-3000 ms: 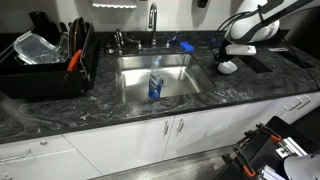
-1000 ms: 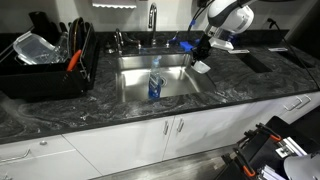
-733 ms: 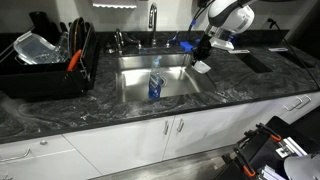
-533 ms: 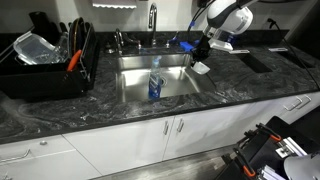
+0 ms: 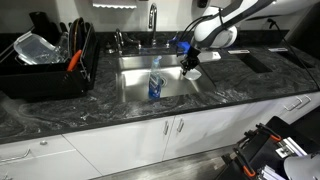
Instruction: Pick up the bowl and put it in the sink, then pick up the bottle from the sink and put it on the counter
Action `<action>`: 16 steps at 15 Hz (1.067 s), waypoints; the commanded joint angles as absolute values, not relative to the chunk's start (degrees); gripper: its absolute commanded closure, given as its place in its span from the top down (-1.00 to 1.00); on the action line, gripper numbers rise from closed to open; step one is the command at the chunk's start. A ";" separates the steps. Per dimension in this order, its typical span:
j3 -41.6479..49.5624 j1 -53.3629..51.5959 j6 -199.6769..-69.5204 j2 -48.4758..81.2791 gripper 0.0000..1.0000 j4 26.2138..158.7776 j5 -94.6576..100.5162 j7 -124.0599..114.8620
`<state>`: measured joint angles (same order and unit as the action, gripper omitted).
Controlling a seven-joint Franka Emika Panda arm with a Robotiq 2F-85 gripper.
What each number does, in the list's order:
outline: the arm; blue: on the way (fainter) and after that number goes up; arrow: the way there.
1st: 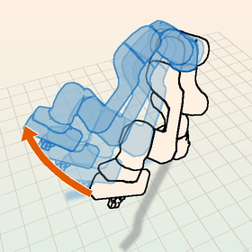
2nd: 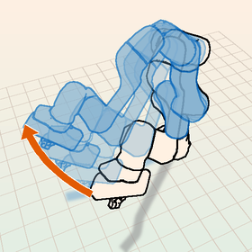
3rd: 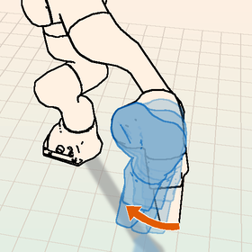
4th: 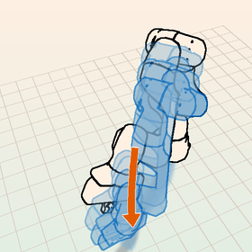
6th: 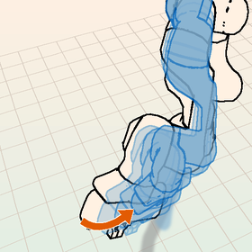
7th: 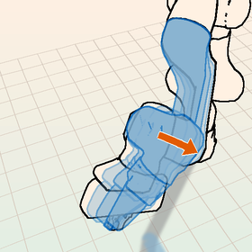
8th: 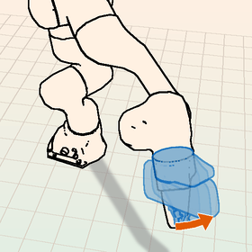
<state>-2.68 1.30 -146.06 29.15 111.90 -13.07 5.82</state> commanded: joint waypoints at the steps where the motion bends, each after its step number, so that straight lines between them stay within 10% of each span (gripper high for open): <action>1: -3.27 0.19 -151.74 32.86 -0.96 110.97 -9.81 6.00; 16: -1.24 -2.38 -165.33 42.25 -0.96 110.29 3.19 5.80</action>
